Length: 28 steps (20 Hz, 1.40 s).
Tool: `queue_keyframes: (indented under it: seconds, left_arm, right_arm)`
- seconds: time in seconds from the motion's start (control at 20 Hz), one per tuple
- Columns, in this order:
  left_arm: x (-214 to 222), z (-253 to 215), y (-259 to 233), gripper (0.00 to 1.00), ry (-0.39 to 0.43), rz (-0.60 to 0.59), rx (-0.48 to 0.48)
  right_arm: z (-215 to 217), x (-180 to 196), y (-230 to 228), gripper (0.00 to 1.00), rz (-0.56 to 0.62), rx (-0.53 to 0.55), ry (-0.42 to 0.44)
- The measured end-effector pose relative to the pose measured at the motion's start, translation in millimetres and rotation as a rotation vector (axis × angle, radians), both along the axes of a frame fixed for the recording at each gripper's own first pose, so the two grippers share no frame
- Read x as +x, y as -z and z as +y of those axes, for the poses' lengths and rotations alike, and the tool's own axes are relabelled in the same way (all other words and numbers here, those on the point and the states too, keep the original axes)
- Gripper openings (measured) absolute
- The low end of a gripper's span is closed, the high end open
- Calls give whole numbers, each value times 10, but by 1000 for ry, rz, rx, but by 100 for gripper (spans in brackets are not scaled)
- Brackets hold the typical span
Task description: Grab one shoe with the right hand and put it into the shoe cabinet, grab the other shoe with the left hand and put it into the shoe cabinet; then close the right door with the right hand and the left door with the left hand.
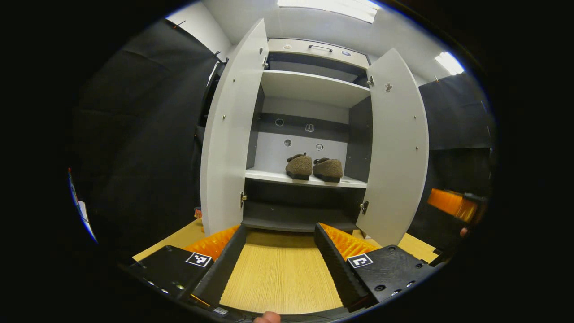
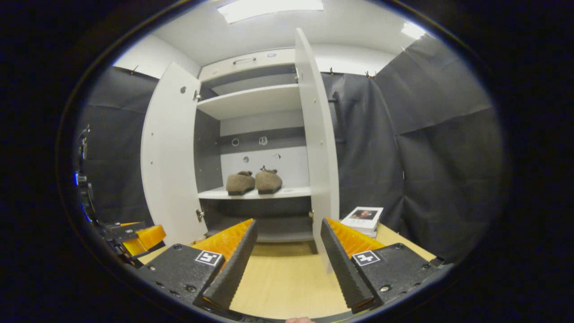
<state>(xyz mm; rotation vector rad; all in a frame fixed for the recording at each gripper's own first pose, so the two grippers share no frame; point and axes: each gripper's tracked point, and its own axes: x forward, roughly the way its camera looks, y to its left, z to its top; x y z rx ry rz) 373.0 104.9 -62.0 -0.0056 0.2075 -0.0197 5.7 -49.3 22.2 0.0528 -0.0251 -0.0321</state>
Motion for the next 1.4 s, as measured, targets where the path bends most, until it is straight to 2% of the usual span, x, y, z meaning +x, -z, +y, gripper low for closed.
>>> queue_keyframes:
  seconds: [0.15,0.3,0.5,0.7,0.85,1.1,1.15,1.25,1.4]
  left_arm:
    - [-36,-27,-29,94,14,-10,6]
    - [-66,-19,3,94,17,-10,0]
    - [-121,-40,10,94,24,0,-27]
    - [-139,-45,-71,94,24,-19,-35]
    - [-139,-7,-75,94,15,-29,-25]
    - [-144,34,6,94,7,-2,-24]
    - [-133,26,6,94,7,0,-26]
    - [-115,-5,-19,94,14,-5,-32]
    - [-102,-58,-38,94,25,-8,-43]
  right_arm:
    - [-584,76,-682,95,-109,-85,83]
    - [-1044,195,-1226,94,-156,-177,171]
    - [-1316,523,-1780,97,-216,-210,186]
    - [-1683,1079,-1674,100,-107,-151,200]
    - [-1809,1319,-1527,100,-53,-112,201]
    - [-1612,1419,-1479,99,-54,-143,164]
    - [-1607,1440,-1475,94,-55,-155,169]
    - [-1597,1428,-1490,90,-69,-138,172]
    - [-1572,1418,-1477,90,-62,-130,163]
